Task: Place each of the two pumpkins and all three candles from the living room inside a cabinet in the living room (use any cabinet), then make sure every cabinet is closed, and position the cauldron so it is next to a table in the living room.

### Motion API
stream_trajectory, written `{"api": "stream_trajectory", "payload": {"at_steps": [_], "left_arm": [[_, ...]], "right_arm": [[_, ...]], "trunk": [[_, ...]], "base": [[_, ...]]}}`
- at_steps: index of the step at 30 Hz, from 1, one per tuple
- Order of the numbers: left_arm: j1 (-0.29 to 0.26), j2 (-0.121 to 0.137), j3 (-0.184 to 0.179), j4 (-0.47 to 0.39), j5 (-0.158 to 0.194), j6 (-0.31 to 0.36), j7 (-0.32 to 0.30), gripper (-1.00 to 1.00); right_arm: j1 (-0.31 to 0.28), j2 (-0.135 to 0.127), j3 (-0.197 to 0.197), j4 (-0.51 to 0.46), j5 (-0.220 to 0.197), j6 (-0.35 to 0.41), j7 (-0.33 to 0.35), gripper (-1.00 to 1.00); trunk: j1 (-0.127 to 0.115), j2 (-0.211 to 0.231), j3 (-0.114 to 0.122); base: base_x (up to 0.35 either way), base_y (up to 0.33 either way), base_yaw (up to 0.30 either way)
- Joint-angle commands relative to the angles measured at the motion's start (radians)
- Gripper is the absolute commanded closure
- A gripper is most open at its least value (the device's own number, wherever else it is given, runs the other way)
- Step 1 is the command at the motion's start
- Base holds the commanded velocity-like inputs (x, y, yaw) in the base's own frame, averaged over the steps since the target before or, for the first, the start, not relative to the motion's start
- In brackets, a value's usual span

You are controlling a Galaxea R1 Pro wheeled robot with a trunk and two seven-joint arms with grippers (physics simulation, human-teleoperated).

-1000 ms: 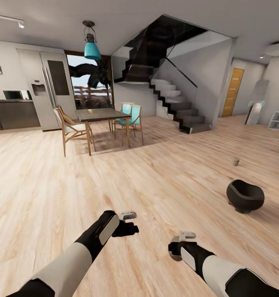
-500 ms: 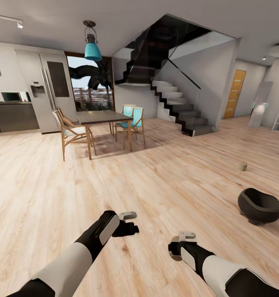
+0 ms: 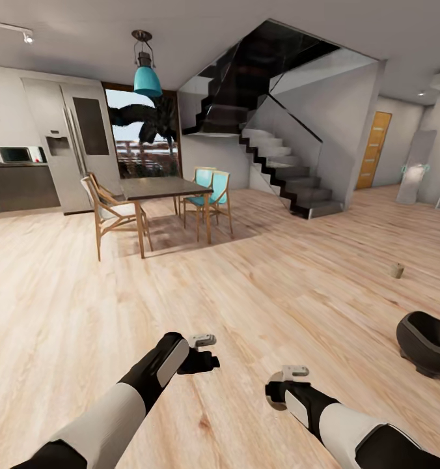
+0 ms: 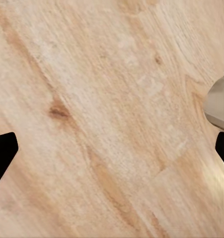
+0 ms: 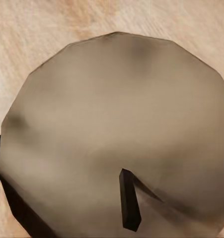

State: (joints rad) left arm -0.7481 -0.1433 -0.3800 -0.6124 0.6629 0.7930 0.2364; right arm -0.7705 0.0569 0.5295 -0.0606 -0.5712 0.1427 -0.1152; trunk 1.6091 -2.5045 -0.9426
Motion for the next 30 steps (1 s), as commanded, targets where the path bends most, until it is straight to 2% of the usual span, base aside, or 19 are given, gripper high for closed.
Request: {"api": "stream_trajectory", "payload": {"at_steps": [1, 17, 30], "left_arm": [[-0.001, 0.001, -0.004, -0.001, 0.010, 0.002, 0.009, -1.00], [-0.001, 0.001, -0.004, -0.001, 0.011, 0.002, 0.009, -1.00], [-0.001, -0.001, -0.005, 0.000, 0.010, 0.002, 0.009, -1.00]], "right_arm": [[-0.001, 0.000, 0.009, -0.002, -0.007, 0.003, -0.006, 1.00], [0.000, 0.000, 0.009, -0.002, -0.007, -0.008, -0.006, 1.00], [0.000, 0.000, 0.009, -0.001, -0.007, -0.008, -0.006, 1.00]], "trunk": [[0.000, 0.000, -0.001], [0.000, 0.000, -0.001], [0.000, 0.000, -0.001]], "base": [[0.306, 0.116, 0.000], [0.306, 0.115, -0.011], [0.307, 0.113, -0.234]]}}
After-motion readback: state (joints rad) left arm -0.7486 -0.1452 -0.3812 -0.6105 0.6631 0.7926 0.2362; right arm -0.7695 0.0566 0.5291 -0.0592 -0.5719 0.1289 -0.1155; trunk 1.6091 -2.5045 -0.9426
